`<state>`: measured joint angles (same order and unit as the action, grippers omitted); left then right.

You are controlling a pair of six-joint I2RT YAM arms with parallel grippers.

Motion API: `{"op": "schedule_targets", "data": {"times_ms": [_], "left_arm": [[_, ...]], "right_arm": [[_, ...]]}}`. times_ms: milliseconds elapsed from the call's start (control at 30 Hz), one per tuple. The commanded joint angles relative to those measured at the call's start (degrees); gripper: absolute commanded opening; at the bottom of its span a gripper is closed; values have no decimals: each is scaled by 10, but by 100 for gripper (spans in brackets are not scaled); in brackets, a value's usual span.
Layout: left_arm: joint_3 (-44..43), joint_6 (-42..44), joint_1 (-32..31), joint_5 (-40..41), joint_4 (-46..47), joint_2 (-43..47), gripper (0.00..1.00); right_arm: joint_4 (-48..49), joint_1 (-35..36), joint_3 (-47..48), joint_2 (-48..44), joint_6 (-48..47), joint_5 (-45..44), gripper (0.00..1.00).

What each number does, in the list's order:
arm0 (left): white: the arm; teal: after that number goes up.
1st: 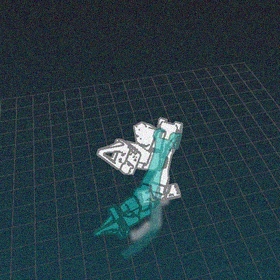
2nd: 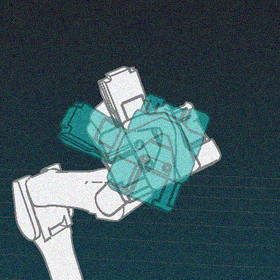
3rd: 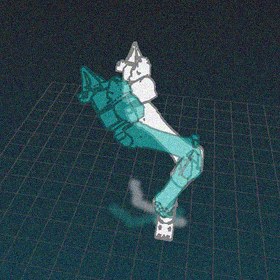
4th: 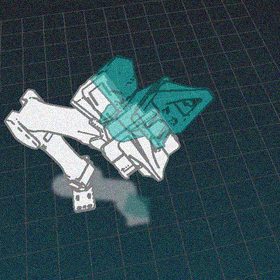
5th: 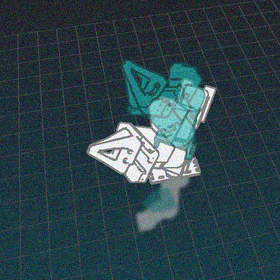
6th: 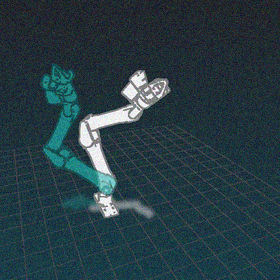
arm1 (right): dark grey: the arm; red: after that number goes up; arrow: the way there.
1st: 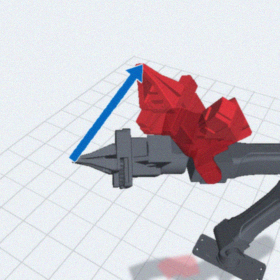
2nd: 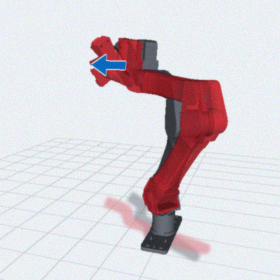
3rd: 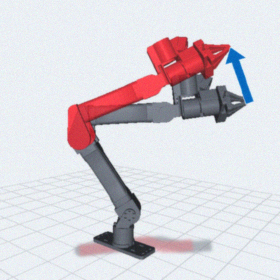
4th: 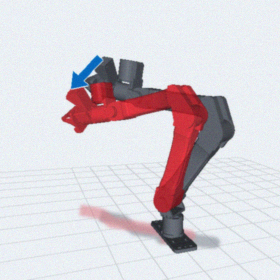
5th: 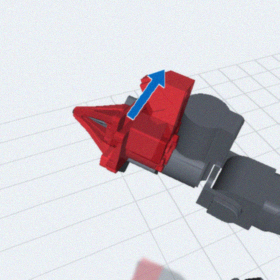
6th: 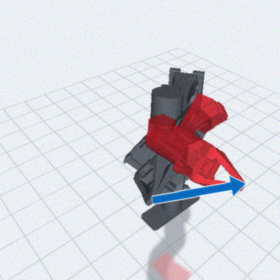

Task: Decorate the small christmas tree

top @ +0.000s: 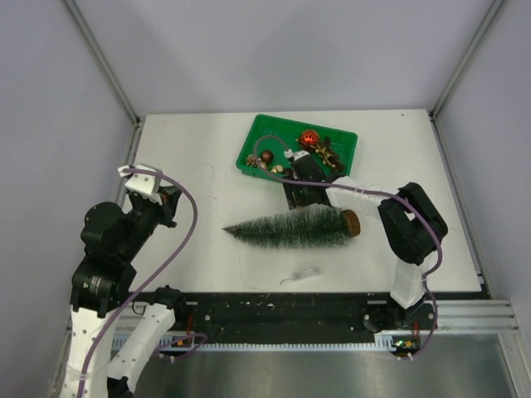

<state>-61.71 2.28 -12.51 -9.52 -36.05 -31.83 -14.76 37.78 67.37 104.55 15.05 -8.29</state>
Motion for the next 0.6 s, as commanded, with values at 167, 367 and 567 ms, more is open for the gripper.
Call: {"op": "schedule_targets", "data": {"times_ms": [167, 367, 567], "left_arm": [[-1, 4, 2, 11, 25, 8, 1], [-2, 4, 2, 12, 27, 8, 1], [0, 4, 2, 13, 29, 11, 1]], "right_arm": [[33, 4, 74, 44, -7, -31, 52], [14, 4, 96, 39, -20, -37, 25], [-21, 1, 149, 8, -41, -45, 21]]}}
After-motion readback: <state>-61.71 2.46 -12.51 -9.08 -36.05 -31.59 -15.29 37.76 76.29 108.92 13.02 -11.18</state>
